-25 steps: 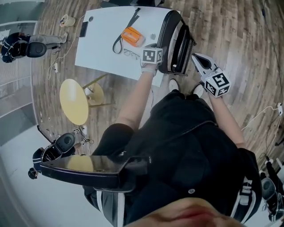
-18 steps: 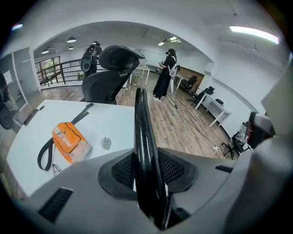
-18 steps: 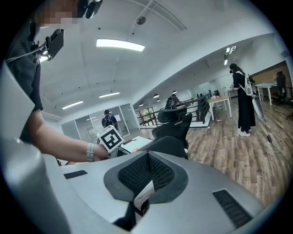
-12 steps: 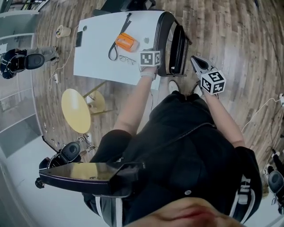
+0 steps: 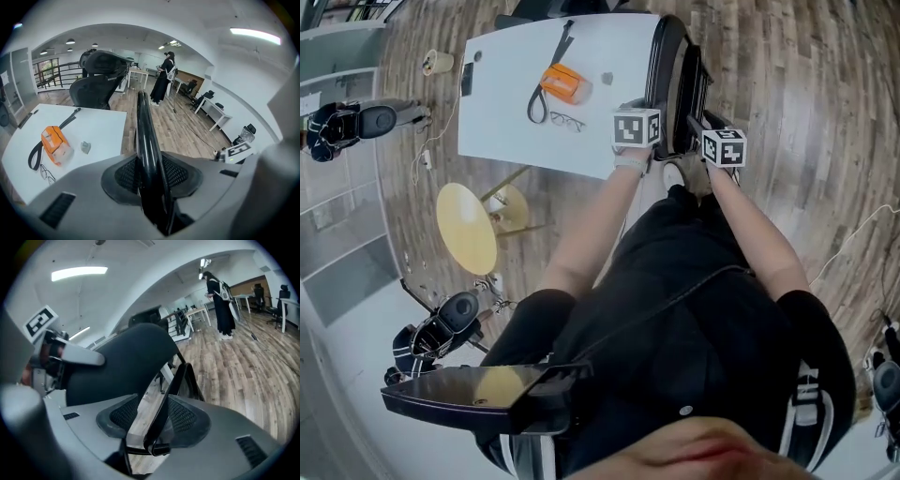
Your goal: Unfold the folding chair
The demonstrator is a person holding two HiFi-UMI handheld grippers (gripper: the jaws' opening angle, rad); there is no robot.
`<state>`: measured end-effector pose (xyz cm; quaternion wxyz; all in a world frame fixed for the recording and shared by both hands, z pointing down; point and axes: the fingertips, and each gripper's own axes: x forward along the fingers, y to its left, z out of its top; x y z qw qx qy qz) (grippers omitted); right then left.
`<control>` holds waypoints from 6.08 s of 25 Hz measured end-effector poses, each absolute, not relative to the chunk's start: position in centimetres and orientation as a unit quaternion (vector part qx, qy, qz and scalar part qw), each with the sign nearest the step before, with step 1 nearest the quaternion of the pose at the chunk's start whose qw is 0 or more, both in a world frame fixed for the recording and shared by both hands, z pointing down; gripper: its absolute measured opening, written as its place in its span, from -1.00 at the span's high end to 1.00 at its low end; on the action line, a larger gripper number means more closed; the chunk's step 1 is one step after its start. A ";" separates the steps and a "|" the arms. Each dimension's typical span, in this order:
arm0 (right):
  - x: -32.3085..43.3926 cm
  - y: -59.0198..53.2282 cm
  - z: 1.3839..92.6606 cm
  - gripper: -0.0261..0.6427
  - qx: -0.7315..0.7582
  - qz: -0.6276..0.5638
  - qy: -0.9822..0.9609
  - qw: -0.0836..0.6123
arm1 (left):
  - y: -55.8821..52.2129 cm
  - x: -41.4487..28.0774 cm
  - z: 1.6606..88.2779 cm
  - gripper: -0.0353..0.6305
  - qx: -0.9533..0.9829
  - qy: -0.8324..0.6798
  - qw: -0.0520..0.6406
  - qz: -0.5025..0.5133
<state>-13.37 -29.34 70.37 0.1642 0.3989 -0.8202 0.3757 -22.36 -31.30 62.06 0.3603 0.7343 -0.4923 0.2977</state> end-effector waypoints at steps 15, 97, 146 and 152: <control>-18.5 -31.1 84.4 0.14 0.433 0.469 -0.729 0.248 | -30.7 -20.2 61.8 0.61 0.743 -0.487 0.385 0.249; 24.5 -24.1 112.1 0.29 0.162 0.678 -0.716 -0.027 | -29.2 -16.4 76.8 0.55 0.749 -0.419 0.451 0.245; 9.9 -12.9 51.9 0.02 0.248 0.208 -0.946 0.036 | -14.0 -1.3 50.1 0.21 0.922 -0.317 0.218 0.044; 6.6 -9.0 45.9 0.13 0.252 0.159 -0.954 0.016 | -10.3 0.0 46.5 0.22 0.947 -0.265 0.181 0.032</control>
